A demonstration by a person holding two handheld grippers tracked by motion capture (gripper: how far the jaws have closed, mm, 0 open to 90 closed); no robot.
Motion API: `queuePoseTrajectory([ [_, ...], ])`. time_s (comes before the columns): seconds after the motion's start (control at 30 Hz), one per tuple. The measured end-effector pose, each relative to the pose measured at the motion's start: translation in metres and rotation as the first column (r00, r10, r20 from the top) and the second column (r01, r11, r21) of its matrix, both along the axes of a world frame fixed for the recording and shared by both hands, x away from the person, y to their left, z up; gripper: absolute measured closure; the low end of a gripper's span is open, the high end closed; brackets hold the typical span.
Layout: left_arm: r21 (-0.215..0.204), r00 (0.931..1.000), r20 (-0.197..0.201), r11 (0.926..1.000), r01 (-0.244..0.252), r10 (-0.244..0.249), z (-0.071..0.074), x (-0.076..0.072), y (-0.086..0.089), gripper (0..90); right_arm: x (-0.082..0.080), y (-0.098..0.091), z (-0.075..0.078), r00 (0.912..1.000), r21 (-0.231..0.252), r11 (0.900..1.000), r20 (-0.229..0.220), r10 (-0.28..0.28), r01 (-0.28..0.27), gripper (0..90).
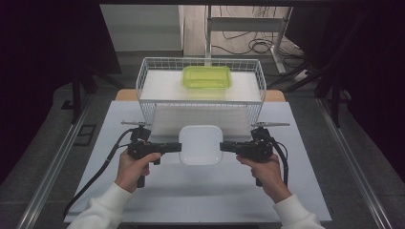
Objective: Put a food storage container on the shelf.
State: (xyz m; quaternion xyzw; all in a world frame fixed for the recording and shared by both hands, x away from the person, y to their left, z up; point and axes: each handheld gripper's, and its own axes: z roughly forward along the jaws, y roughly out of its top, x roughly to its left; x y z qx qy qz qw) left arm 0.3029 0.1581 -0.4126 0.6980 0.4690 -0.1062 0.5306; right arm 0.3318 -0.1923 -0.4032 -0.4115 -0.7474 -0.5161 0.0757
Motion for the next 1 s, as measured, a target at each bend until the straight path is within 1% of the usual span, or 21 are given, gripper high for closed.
queuePoseTrajectory([
  [0.03, 0.004, 1.0, 0.007, 1.0, 0.005, -0.005, 0.004, 0.001, 0.0, 81.3, 0.001, -0.001, 0.003, 1.0, 0.004, 1.0, 0.002, -0.004, 0.004, 76.0],
  [0.07, 0.004, 1.0, 0.007, 1.0, 0.005, -0.005, 0.004, 0.001, 0.0, 81.4, 0.001, -0.001, 0.003, 1.0, 0.004, 1.0, 0.002, -0.004, 0.004, 76.0],
  [0.2, 0.004, 0.9999, 0.015, 1.0, 0.005, -0.005, 0.011, 0.004, -0.002, 81.4, 0.002, -0.002, 0.009, 0.9998, 0.006, 1.0, 0.016, -0.007, 0.007, 76.1],
  [0.23, 0.007, 0.9998, 0.02, 1.0, 0.005, -0.005, 0.012, 0.004, -0.003, 81.4, 0.002, -0.003, 0.011, 0.9998, 0.007, 0.9999, 0.019, -0.009, 0.008, 76.0],
  [0.43, 0.003, 0.9996, 0.027, 1.0, 0.006, -0.006, 0.018, 0.006, -0.004, 81.4, 0.003, -0.005, 0.018, 0.9996, 0.015, 0.9998, 0.026, -0.012, 0.011, 76.1],
  [0.6, 0.003, 0.9992, 0.039, 1.0, 0.004, -0.005, 0.026, 0.008, -0.005, 81.3, 0.003, -0.006, 0.025, 0.9988, 0.021, 0.9997, 0.047, -0.015, 0.014, 76.1],
  [0.7, -0.002, 0.9991, 0.043, 1.0, 0.003, -0.003, 0.029, 0.009, -0.005, 81.3, 0.004, -0.006, 0.028, 0.9988, 0.022, 0.9996, 0.046, -0.017, 0.016, 76.1],
  [0.73, -0.008, 0.9991, 0.042, 1.0, 0.002, -0.001, 0.03, 0.01, -0.005, 81.3, 0.005, -0.007, 0.03, 0.9984, 0.021, 0.9997, 0.055, -0.016, 0.015, 76.0],
  [0.77, -0.011, 0.999, 0.044, 0.9999, 0.001, -0.001, 0.032, 0.01, -0.005, 81.3, 0.005, -0.007, 0.031, 0.9984, 0.022, 0.9996, 0.055, -0.016, 0.015, 76.0],
  [0.83, -0.012, 0.9988, 0.049, 0.9999, 0.001, 0.0, 0.035, 0.011, -0.005, 81.3, 0.006, -0.006, 0.036, 0.9977, 0.021, 0.9996, 0.066, -0.018, 0.016, 76.0],
  [0.93, -0.011, 0.9983, 0.058, 0.9999, -0.001, 0.001, 0.04, 0.013, -0.005, 81.3, 0.007, -0.006, 0.04, 0.9973, 0.023, 0.9996, 0.071, -0.019, 0.017, 76.0],
  [0.97, -0.013, 0.998, 0.064, 0.9999, -0.002, 0.003, 0.044, 0.014, -0.005, 81.3, 0.008, -0.006, 0.043, 0.9971, 0.024, 0.9995, 0.073, -0.021, 0.019, 76.0],
  [1.0, -0.013, 0.998, 0.064, 0.9999, -0.002, 0.003, 0.044, 0.014, -0.005, 81.4, 0.009, -0.006, 0.045, 0.9966, 0.025, 0.9995, 0.08, -0.021, 0.019, 76.0],
])
